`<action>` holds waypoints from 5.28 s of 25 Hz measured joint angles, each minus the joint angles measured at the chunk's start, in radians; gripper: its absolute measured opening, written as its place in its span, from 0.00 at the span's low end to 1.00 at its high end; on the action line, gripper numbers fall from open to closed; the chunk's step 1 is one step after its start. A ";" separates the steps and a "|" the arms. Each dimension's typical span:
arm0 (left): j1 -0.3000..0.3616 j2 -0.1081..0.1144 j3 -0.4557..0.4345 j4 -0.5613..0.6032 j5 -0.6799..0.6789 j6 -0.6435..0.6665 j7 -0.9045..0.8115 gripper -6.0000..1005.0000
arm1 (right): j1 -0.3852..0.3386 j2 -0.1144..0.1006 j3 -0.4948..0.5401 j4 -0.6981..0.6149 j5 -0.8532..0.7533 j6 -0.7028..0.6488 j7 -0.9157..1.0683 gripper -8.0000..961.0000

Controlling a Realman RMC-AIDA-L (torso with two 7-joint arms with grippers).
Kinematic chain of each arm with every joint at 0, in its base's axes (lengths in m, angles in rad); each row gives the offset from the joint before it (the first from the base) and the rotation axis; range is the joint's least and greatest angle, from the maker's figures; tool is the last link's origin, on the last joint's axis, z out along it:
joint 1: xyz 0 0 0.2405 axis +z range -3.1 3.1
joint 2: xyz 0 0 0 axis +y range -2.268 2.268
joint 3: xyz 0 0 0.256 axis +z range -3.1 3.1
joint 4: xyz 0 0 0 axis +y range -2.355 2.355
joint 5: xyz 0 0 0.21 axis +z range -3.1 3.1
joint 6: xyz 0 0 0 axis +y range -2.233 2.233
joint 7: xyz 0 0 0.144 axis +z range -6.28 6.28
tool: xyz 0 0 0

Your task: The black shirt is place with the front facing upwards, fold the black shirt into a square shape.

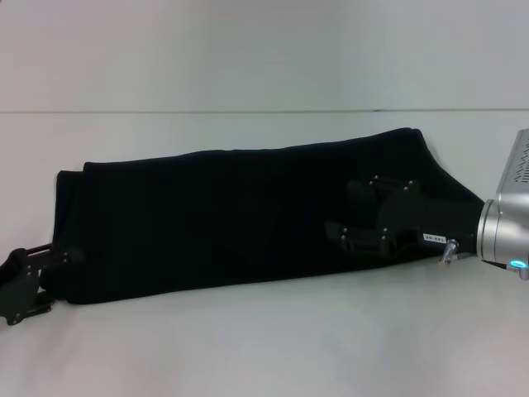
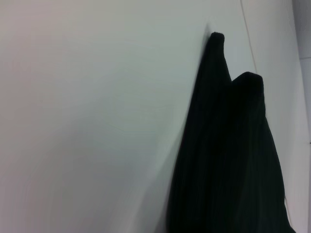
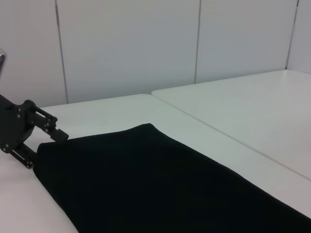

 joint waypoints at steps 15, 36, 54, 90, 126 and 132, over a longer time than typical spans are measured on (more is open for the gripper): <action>-0.001 -0.002 0.040 0.020 0.003 -0.026 0.013 0.41 | 0.001 0.000 -0.030 0.011 -0.007 -0.002 -0.007 0.87; -0.001 0.031 -0.049 0.078 -0.011 -0.041 0.048 0.05 | -0.007 -0.004 -0.053 0.003 0.005 0.006 -0.001 0.87; -0.106 0.073 -0.149 0.105 -0.140 0.106 0.045 0.06 | -0.067 -0.008 0.032 0.007 0.012 -0.001 0.002 0.87; -0.432 -0.230 0.218 -0.150 -0.185 -0.081 0.275 0.09 | 0.028 0.002 0.173 0.263 0.178 0.264 -0.008 0.87; -0.442 -0.239 0.305 -0.223 -0.227 -0.102 0.424 0.18 | -0.024 -0.008 0.304 0.244 0.584 0.420 -0.060 0.87; -0.433 -0.235 0.304 -0.227 -0.339 0.060 0.523 0.30 | -0.061 -0.009 0.315 0.248 0.617 0.330 -0.061 0.87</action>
